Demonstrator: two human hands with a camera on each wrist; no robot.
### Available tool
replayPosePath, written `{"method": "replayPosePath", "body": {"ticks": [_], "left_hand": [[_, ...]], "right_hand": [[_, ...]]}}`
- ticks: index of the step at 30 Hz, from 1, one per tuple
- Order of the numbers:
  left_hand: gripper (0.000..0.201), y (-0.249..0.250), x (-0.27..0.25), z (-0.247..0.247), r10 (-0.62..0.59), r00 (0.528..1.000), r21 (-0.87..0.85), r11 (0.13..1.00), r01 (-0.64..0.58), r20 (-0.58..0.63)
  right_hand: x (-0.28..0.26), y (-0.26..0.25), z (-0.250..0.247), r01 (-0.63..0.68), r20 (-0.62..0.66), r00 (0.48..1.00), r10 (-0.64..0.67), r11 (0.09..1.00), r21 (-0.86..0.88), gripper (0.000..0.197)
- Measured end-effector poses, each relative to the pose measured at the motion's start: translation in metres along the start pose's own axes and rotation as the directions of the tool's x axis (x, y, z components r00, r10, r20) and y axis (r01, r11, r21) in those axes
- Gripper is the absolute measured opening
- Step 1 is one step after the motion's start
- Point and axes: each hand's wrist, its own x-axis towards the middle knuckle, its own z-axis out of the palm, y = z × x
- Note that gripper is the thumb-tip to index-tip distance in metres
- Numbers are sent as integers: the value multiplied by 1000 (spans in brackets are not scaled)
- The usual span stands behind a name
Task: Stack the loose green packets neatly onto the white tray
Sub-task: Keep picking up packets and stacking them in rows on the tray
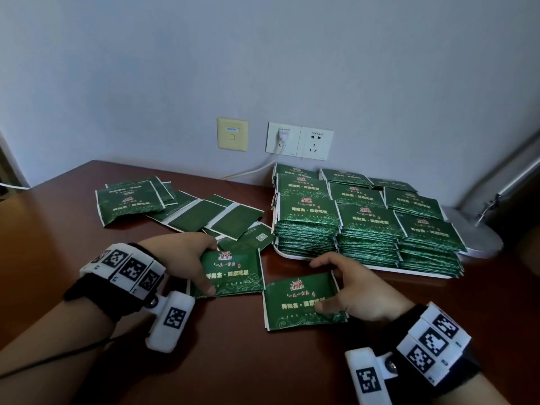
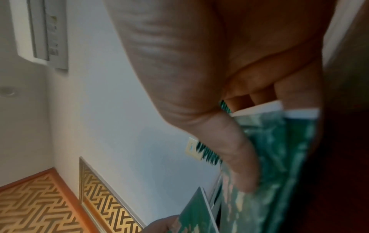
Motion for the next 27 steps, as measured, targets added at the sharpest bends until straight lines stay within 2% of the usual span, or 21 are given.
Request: {"method": "replayPosePath", "body": {"ticks": [3,6,8,11,12,14,15,18,19,21,24,27], "left_hand": [[49,5,-5,-8,103,989,-135,984,-117,-107],[41,22,-11,-26,160,948,-425,864,-270,-276],[40,43,-5,-40,116,883,-557,737,-383,-455],[53,76,20,-57,-35,811,-700,528,-481,-584],[54,86,31,-61,-77,782,-706,491,-510,-618],[48,101,54,-67,-99,735,-682,473,-558,-671],[44,108,65,-68,-85,730,-674,468,-572,-679],[41,122,98,-66,-63,775,-720,425,-549,-628],[42,122,107,-64,-73,782,-729,422,-538,-619],[47,121,123,-62,-73,763,-692,482,-537,-643],[44,116,136,-59,-72,733,-588,653,-478,-676],[32,114,141,-52,-98,727,-498,789,-359,-679]], "right_hand": [[-6,-12,-12,60,4,998,-61,986,153,53],[-3,-26,-38,158,-121,984,-130,951,265,39],[6,-34,-59,247,-305,942,-139,903,351,29],[26,-40,-91,382,-527,847,-67,767,516,14],[34,-40,-100,411,-557,830,-43,722,556,13],[49,-36,-116,414,-559,829,-3,675,611,20],[55,-32,-120,405,-558,830,8,679,613,24],[74,-17,-134,399,-594,804,12,730,555,26],[79,-11,-136,387,-604,797,18,752,533,26],[88,-1,-142,349,-620,784,21,811,469,23],[95,8,-147,264,-641,767,28,897,355,21],[99,11,-149,111,-659,752,-5,987,120,22]]}}
